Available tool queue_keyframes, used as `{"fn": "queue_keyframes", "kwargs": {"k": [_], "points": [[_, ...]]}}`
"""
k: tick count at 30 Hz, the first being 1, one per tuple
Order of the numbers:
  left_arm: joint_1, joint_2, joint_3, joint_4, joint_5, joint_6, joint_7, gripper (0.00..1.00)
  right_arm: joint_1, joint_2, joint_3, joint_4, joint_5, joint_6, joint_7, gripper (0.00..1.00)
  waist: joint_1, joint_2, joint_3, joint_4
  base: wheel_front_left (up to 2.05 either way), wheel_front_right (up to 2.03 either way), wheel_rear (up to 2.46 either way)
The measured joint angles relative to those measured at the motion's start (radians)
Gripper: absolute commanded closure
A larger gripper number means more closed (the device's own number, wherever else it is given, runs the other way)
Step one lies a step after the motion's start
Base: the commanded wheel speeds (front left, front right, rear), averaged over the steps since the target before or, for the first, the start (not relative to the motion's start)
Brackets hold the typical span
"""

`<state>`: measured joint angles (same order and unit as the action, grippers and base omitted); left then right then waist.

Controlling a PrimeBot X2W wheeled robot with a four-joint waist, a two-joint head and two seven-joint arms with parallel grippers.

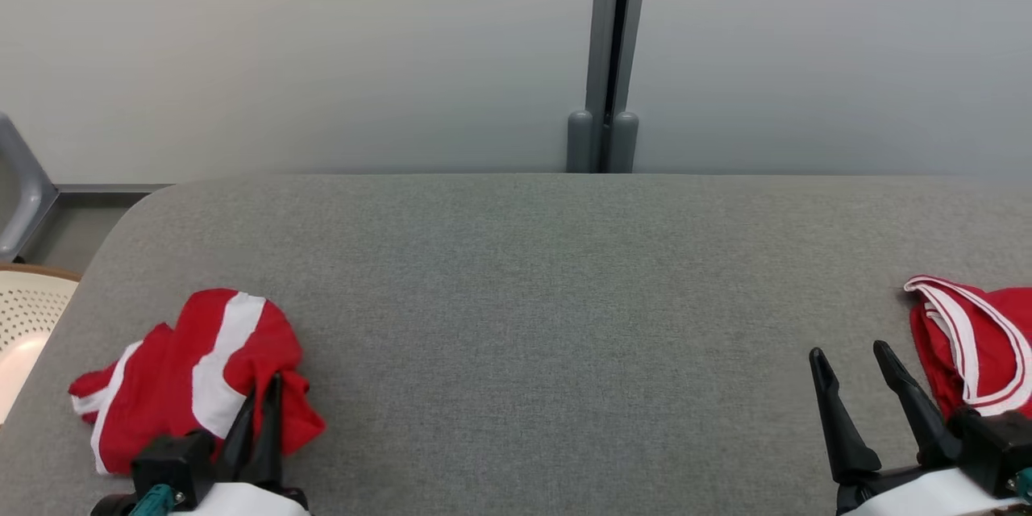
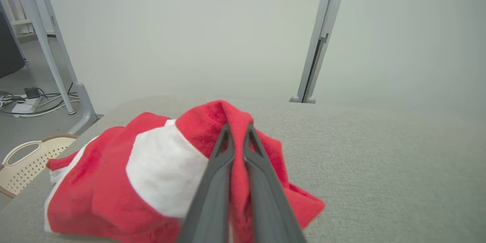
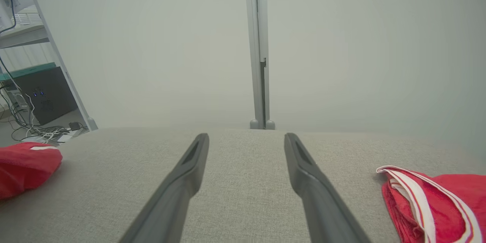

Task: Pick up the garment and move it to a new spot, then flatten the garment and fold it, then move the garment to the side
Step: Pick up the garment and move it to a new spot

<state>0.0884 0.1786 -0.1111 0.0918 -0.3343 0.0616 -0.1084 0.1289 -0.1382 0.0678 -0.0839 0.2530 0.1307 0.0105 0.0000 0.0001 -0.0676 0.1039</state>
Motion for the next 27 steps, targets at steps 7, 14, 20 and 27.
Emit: {"fn": "queue_keyframes", "kwargs": {"k": [7, 14, 20, 27], "points": [[-0.006, -0.024, -0.102, -0.060, 0.012, -0.038, 0.064, 1.00, 0.011, 0.007, 0.013, -0.014, 0.007, 0.000, 0.012, 0.00, 0.0000, 0.0000, -0.003, -0.072, 0.00, 0.00, 0.00], [-0.125, -0.082, -0.235, -0.002, 0.026, -0.111, 0.072, 1.00, -0.017, -0.002, 0.043, -0.013, 0.009, 0.000, 0.024, 0.00, 0.0000, 0.0000, 0.022, -0.182, 0.00, 0.00, 0.00], [-0.266, -0.114, -0.340, 0.053, 0.039, -0.144, 0.055, 1.00, -0.049, -0.008, 0.066, -0.010, 0.022, 0.000, 0.023, 0.00, 0.0000, 0.0000, 0.068, -0.291, 0.00, 0.00, 0.00], [-0.431, -0.123, -0.420, 0.174, 0.061, -0.164, 0.051, 1.00, -0.080, 0.008, 0.064, 0.007, 0.035, 0.000, -0.010, 0.00, 0.0000, 0.0000, 0.180, -0.371, 0.00, 0.00, 0.00]]}}
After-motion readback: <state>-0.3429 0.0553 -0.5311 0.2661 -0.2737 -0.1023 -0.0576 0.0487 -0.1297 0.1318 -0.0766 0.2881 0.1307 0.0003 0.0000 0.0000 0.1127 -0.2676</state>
